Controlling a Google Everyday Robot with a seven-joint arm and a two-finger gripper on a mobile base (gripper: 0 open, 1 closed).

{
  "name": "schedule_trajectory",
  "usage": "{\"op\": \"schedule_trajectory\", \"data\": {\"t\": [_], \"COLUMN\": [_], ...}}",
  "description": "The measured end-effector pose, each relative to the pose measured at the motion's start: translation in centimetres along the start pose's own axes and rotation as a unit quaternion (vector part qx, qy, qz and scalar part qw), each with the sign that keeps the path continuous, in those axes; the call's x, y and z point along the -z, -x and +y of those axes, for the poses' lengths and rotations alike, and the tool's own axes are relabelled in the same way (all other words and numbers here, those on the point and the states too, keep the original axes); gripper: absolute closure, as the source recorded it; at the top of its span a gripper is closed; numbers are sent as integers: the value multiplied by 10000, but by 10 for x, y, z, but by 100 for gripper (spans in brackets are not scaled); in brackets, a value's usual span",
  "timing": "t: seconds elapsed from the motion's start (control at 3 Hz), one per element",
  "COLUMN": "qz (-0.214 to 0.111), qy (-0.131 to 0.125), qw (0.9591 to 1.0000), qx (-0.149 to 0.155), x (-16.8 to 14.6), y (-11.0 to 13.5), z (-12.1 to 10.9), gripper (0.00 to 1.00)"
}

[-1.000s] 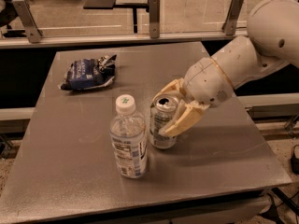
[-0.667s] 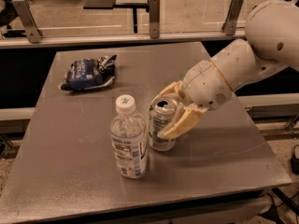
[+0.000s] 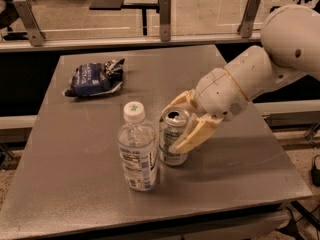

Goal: Move 7up can near blue plastic bottle

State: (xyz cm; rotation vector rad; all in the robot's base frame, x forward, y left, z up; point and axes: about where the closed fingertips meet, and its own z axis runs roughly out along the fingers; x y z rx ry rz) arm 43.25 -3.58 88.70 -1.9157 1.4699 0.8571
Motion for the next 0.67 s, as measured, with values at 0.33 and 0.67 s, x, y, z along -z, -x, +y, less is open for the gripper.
{"op": "schedule_trajectory", "data": {"t": [0.33,0.67], "qz": [5,5], "qy": [18,18], "qw": [10000,10000], "qx": [-16,-16], "x": [-2,-2], "y": [-2,-2], "z": [0,0], "gripper": [0,0]}}
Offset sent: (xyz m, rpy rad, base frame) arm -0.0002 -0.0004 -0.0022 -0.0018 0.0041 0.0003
